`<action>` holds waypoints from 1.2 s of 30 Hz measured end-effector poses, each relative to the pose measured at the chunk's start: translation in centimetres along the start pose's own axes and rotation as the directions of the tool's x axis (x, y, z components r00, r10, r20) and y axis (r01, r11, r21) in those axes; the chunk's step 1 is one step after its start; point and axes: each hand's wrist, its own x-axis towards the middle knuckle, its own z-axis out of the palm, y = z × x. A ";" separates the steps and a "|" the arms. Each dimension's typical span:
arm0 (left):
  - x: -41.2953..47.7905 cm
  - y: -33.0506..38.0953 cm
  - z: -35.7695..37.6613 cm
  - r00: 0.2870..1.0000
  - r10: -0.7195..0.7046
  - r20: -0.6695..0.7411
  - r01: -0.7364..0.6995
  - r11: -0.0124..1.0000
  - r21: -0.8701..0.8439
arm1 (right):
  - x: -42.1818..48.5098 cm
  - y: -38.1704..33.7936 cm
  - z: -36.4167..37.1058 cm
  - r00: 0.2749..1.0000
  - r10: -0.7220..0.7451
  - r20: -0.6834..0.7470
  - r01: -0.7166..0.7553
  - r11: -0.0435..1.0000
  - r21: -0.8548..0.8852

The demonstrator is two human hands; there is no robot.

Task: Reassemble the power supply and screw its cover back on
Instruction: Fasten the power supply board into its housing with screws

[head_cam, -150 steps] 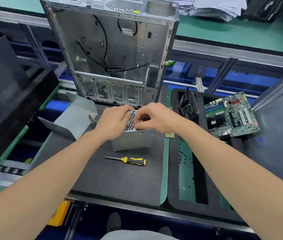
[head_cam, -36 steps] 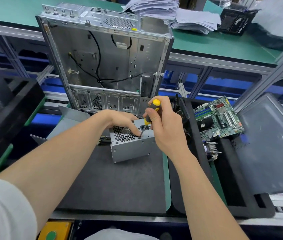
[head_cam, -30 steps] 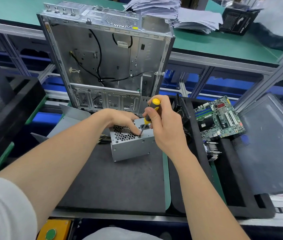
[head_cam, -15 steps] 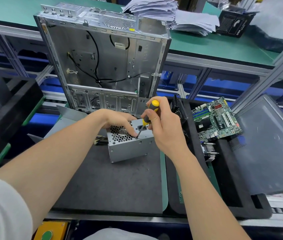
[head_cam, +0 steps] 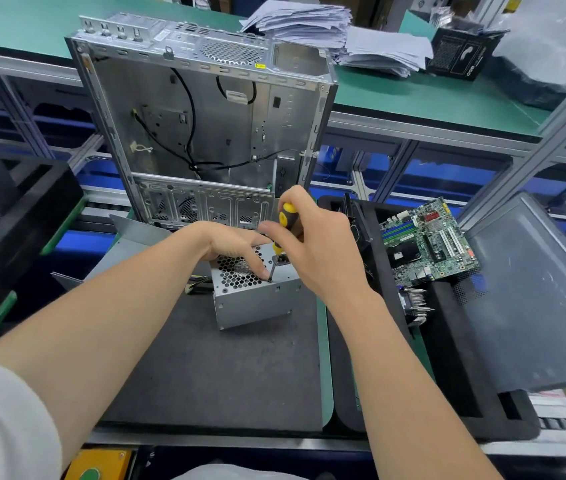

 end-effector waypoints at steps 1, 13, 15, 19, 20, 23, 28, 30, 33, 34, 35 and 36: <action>0.0 -0.1 0.0 1.000 0.004 0.003 -0.004 1.000 0.003 | 0.2 -0.1 0.1 1.000 0.014 -0.011 -0.014 1.000 -0.027; 0.7 -1.0 -0.1 0.999 0.038 0.010 -0.038 0.999 -0.031 | 0.2 1.3 -0.3 0.946 -0.220 0.237 0.181 0.968 0.174; 0.8 -1.0 -0.1 1.000 0.012 -0.022 -0.012 1.000 -0.027 | -1.1 0.7 1.8 0.975 -0.203 0.086 0.187 0.968 0.169; 0.7 -0.3 0.3 1.000 0.019 0.015 -0.019 0.999 -0.026 | -5.7 1.0 5.7 0.893 0.273 -0.357 -0.126 0.915 0.384; 0.6 -0.4 0.2 1.000 -0.003 0.014 0.003 0.999 -0.044 | -7.2 1.6 6.3 0.908 0.218 -0.358 -0.084 0.931 0.355; 0.4 -0.7 0.3 0.999 -0.017 0.028 0.019 0.997 -0.075 | -12.1 2.5 9.0 0.944 -0.330 0.019 0.319 0.923 0.214; 0.6 -1.0 0.0 0.999 -0.002 0.039 0.006 0.997 -0.082 | -15.0 3.9 15.6 0.625 -0.432 0.650 0.483 0.868 0.112; 1.0 -1.2 -0.2 0.997 -0.002 0.071 0.007 0.997 -0.082 | -14.0 4.1 16.8 0.642 -0.413 0.646 0.454 0.884 0.114; 1.5 -1.3 -0.5 0.992 -0.014 0.128 0.030 0.992 -0.125 | -12.2 3.9 17.9 0.629 -0.375 0.681 0.390 0.910 0.141; 1.5 -1.3 -0.5 0.990 -0.017 0.140 0.036 0.990 -0.135 | -11.7 3.8 18.1 0.623 -0.376 0.686 0.377 0.913 0.158; 1.5 -1.3 -0.5 0.989 -0.019 0.146 0.040 0.989 -0.142 | -11.3 3.9 18.0 0.626 -0.370 0.686 0.352 0.920 0.174; 1.5 -1.4 -0.5 0.989 -0.020 0.149 0.042 0.988 -0.148 | -11.0 4.0 17.9 0.633 -0.358 0.687 0.321 0.928 0.188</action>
